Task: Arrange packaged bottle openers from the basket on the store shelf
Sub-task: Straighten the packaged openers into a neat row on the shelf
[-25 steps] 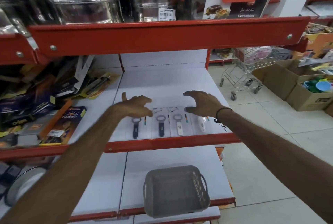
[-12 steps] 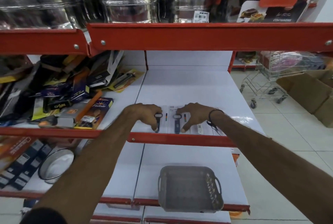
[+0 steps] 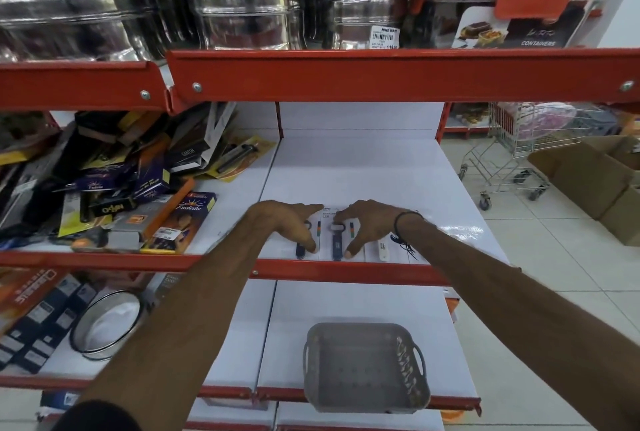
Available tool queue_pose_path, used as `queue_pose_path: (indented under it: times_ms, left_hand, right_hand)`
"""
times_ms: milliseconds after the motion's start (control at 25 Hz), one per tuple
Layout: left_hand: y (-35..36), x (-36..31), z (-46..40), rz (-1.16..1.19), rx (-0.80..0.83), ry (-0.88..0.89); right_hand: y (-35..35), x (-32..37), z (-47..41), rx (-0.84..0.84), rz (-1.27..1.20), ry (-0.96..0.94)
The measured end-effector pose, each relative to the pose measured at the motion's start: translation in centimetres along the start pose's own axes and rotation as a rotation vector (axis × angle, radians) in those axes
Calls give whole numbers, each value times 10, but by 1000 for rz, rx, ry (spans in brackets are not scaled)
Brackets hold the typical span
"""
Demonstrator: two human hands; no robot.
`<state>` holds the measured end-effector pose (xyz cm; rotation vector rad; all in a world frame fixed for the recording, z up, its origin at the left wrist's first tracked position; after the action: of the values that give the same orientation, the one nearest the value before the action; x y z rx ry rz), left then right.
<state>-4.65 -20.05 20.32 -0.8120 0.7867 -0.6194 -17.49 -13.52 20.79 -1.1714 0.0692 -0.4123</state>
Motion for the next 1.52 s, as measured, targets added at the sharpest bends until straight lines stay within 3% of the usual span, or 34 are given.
queue_pose_path:
  times_ms: [200,520,1000,1240,1400,1520]
  left_hand:
    - [3,-7,-6,-221,22,-43]
    - [-1,-18,-13,-283,88,-54]
    - [1,-33,-23,-206,-20,2]
    - [4,-40,-28,-216,79,-4]
    - [2,-41,-31,-223,104,-34]
    - [-9,-49,-34,-228,18,10]
  right_hand:
    - [-3,-5,5,3,-37,8]
    - [-5,-88,24,55,49,155]
    - [-2,-66,16,68,77,106]
    - [-5,-65,20,58,64,101]
    - [-15,-82,28,11,13,138]
    - [-25,-111,39,-9,25,171]
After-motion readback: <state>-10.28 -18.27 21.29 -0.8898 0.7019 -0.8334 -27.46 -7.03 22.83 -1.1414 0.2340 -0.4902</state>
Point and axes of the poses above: each hand's wrist, its own z-axis away from the middle knuckle, its own y-axis out of the palm, x = y × z, the point moved 8 cm from there along -z, towards the middle knuckle, and after that the axes turned 15 degrees about y, right-handed, at the moved point
